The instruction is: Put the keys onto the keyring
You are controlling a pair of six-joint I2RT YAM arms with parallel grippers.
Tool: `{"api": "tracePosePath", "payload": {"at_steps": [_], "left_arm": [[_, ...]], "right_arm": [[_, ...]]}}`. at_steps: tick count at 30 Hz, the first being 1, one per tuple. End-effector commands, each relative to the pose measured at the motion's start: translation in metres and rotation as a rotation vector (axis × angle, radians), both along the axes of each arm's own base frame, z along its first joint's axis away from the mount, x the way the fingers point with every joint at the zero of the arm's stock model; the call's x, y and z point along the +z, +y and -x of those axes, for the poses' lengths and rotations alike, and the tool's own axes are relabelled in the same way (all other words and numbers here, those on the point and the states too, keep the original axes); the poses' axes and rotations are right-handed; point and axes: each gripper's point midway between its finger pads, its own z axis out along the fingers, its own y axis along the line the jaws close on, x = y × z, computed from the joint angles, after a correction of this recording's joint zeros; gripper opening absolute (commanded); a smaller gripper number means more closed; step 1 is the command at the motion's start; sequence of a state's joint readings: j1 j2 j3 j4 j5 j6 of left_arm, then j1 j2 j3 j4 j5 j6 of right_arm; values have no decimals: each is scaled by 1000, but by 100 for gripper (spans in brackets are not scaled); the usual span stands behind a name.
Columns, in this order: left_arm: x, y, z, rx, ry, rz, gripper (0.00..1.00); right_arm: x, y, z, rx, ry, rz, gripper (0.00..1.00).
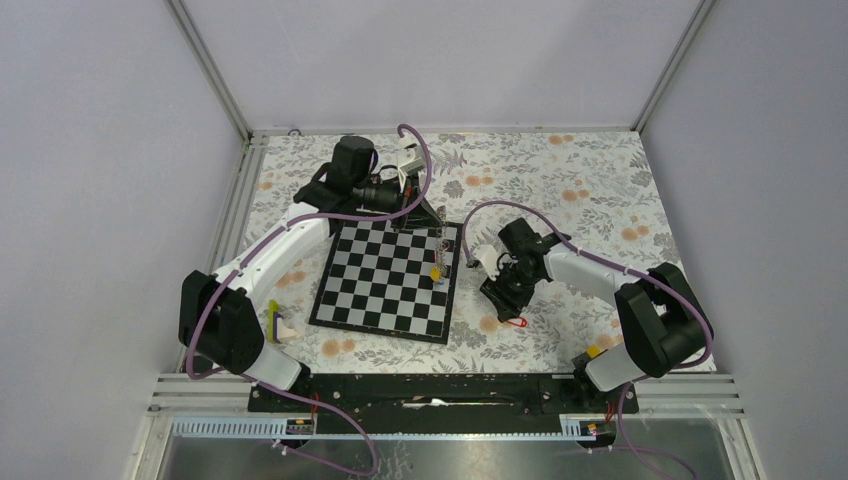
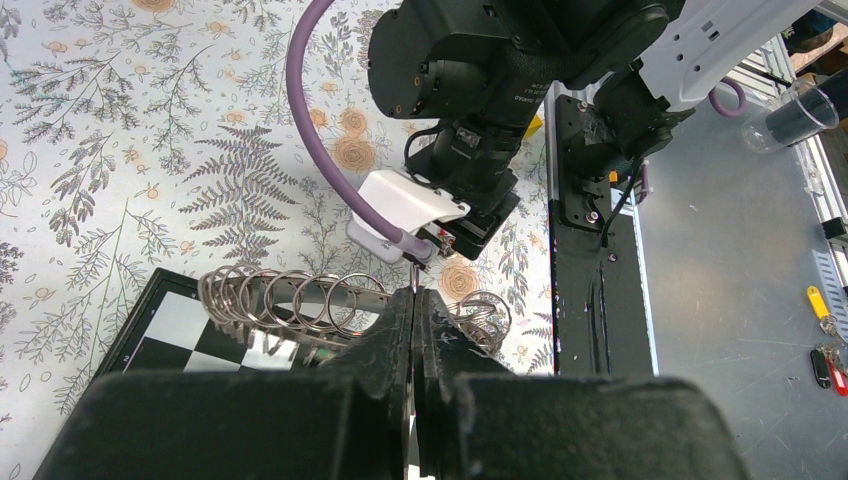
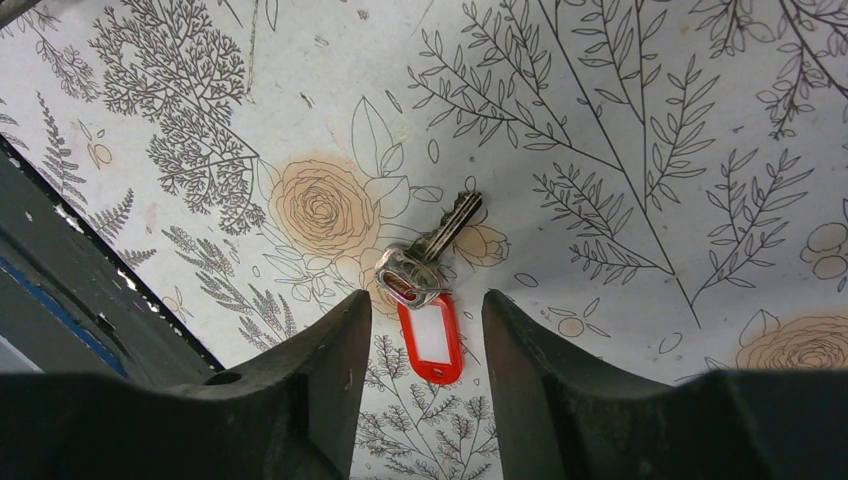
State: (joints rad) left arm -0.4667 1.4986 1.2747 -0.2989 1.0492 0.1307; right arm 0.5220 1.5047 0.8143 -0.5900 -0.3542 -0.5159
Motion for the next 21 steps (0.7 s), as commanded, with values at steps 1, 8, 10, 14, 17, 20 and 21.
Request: {"api": "tracePosePath", "payload": {"at_steps": [1,8,10,14,17,20,21], "left_arm": [[30,0,2,-18,-91,59,0],[30,1,3,-17,-90,59,0],[29,0,3,-18,-89,59,0],[29,0,2,-18,-89,62,0],[29,0,2,-18,-88,62,0],[28,0,2,-17,-89,62,0],[29,1,2,-17,-91,63,0]], "right_arm": [[-3,3,0,0,-2,12,50],[-6,4,2,6,8,28,42],[-7,4,2,7,5,31,42],[-7,4,0,1,-1,36,39],[-7,4,-2,-3,-6,39,35],[-8,5,-4,-5,-3,44,28],[-7,5,-5,-5,-9,47,25]]}}
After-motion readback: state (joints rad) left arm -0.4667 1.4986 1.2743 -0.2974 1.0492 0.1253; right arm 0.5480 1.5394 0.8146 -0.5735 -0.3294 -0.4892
